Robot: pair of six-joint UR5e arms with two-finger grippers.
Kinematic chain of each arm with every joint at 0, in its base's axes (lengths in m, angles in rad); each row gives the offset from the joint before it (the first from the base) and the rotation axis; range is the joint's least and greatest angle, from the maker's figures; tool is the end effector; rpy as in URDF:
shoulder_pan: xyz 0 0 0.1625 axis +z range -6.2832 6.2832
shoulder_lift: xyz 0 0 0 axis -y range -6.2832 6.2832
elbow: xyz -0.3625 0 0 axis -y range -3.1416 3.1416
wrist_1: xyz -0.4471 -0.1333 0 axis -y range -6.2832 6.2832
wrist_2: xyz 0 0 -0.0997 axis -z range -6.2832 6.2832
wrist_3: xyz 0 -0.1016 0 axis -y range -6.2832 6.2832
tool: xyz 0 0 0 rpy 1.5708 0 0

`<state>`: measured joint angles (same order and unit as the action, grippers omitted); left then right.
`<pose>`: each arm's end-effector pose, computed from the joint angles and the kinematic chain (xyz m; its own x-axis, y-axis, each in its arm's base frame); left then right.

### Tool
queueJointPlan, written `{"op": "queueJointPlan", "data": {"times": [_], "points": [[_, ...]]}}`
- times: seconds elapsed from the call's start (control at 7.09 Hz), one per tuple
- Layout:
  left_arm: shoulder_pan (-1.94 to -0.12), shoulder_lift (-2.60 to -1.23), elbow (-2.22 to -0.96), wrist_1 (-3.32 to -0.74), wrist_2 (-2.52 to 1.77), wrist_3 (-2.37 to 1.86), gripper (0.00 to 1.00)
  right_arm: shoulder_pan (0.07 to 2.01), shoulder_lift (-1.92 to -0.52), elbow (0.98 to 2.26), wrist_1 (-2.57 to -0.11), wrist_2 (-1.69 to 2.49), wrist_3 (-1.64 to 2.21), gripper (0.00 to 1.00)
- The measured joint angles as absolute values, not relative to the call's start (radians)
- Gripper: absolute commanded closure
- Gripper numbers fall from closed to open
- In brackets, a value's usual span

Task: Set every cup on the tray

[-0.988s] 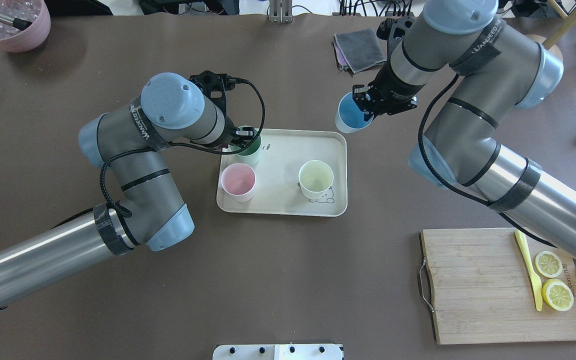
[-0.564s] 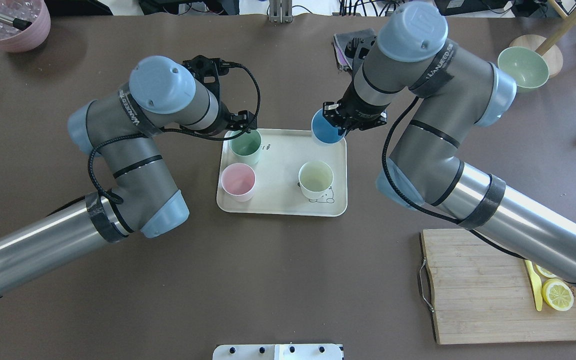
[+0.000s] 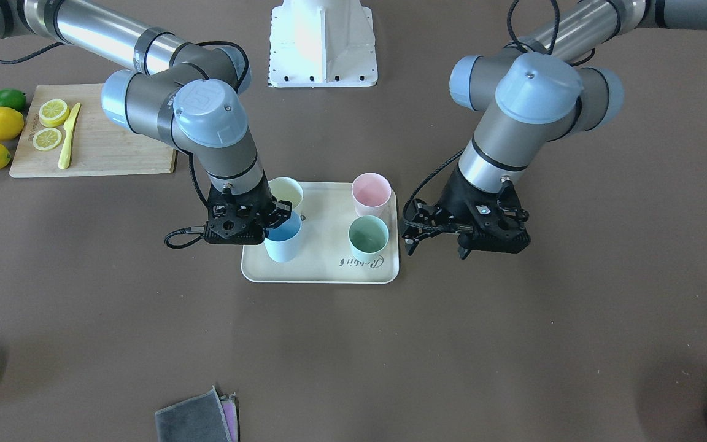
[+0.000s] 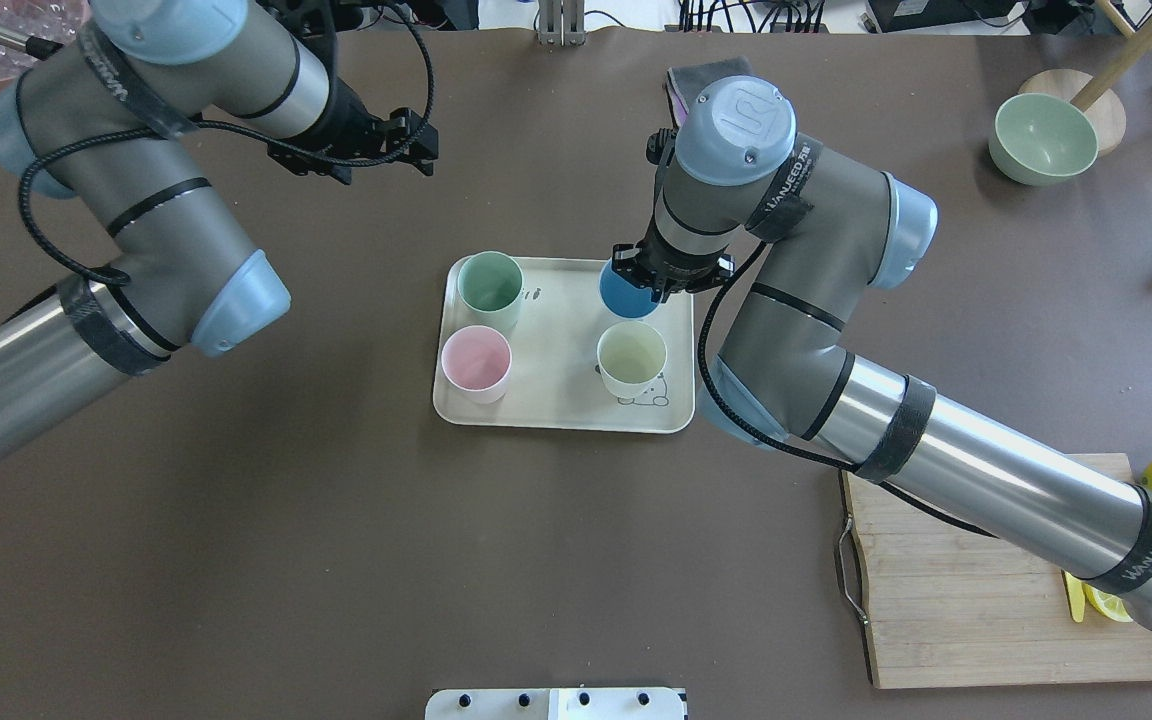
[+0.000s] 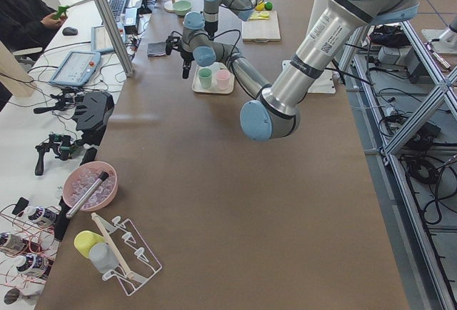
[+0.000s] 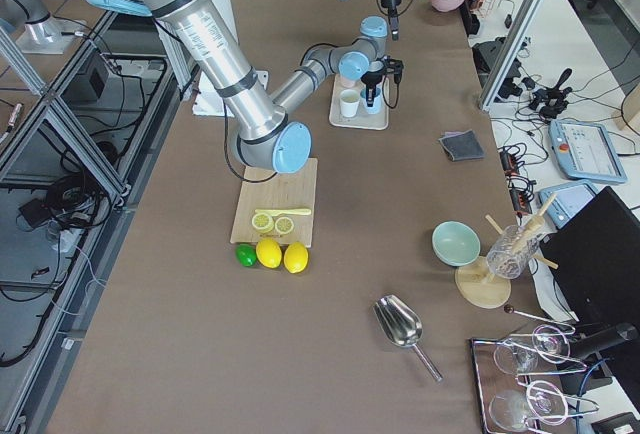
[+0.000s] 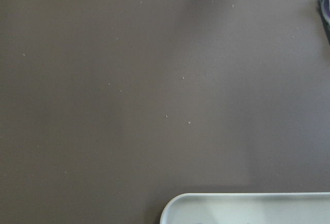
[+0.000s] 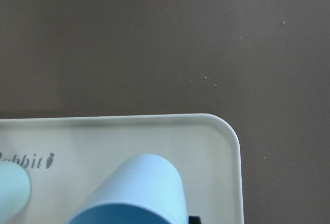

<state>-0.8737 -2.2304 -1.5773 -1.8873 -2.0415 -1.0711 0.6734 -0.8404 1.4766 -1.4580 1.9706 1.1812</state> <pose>0.3853 -0.5960 0.1400 0.5240 0.0394 -0.8508 0.2165 0.9600 0.1778 -0.5186 -0.5337 0.1675 0.6691 0.0862 0.7382 -0.1223 0.9925 -0.0051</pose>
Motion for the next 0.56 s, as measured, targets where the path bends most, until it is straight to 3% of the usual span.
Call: {"op": "queueJointPlan", "data": {"times": [0.56], "points": [[-0.971,-2.137,-1.671,-1.861,-2.128,-0.952,0.03,0.765,-0.811,1.427,-1.432,2.036,1.2,0.0]]}}
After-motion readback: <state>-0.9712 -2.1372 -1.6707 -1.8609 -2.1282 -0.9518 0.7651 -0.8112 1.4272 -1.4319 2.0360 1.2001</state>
